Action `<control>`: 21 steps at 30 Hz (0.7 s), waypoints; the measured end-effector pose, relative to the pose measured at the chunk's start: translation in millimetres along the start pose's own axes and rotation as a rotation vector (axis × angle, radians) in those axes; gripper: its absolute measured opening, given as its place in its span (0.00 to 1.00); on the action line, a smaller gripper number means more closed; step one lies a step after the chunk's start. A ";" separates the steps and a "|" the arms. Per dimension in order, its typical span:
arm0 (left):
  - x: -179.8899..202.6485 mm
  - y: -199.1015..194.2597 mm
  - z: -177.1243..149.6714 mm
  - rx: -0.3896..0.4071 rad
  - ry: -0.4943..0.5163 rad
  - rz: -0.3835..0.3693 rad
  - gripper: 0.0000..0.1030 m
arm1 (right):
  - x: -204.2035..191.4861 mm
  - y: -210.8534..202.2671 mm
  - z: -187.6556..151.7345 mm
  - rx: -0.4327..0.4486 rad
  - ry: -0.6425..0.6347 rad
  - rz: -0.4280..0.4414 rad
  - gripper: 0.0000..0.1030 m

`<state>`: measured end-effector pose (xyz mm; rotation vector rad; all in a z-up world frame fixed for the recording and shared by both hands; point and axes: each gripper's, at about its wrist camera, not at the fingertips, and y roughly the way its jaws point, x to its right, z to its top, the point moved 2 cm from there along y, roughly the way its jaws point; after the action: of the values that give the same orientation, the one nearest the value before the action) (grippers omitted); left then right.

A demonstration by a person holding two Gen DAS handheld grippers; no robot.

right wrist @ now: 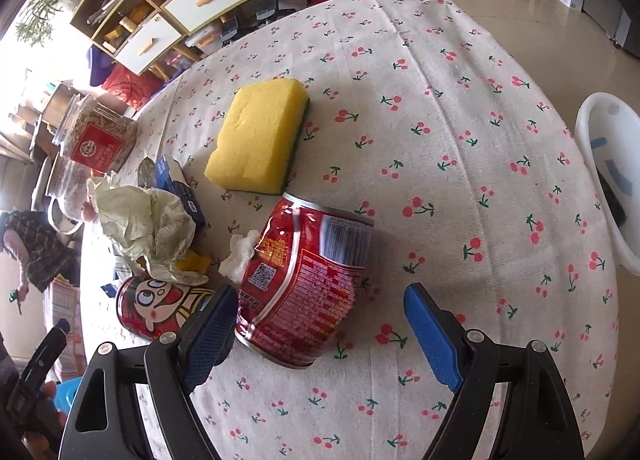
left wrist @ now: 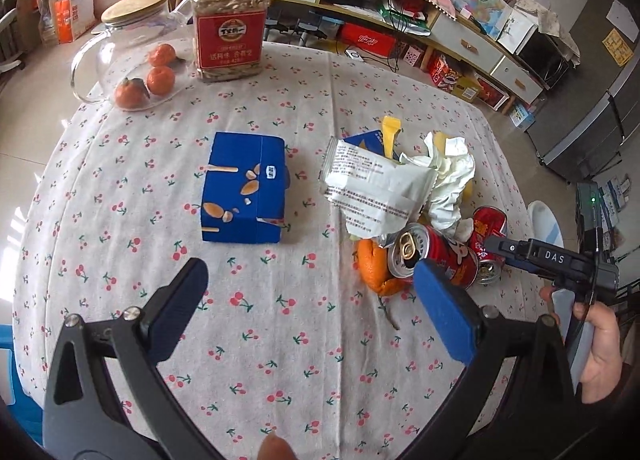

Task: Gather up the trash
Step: 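Grasp the crushed red can with the right gripper while the left gripper grasps the blue almond box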

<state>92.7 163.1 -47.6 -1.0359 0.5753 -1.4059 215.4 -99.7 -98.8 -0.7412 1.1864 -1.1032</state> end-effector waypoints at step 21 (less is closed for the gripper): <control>-31.9 35.3 28.4 0.020 -0.007 0.167 0.99 | -12.5 2.6 -1.5 0.006 -0.045 0.037 0.37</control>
<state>130.5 195.6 -71.8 -0.9541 0.6266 -1.2585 214.6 -87.0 -97.3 -0.7335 1.1541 -1.0540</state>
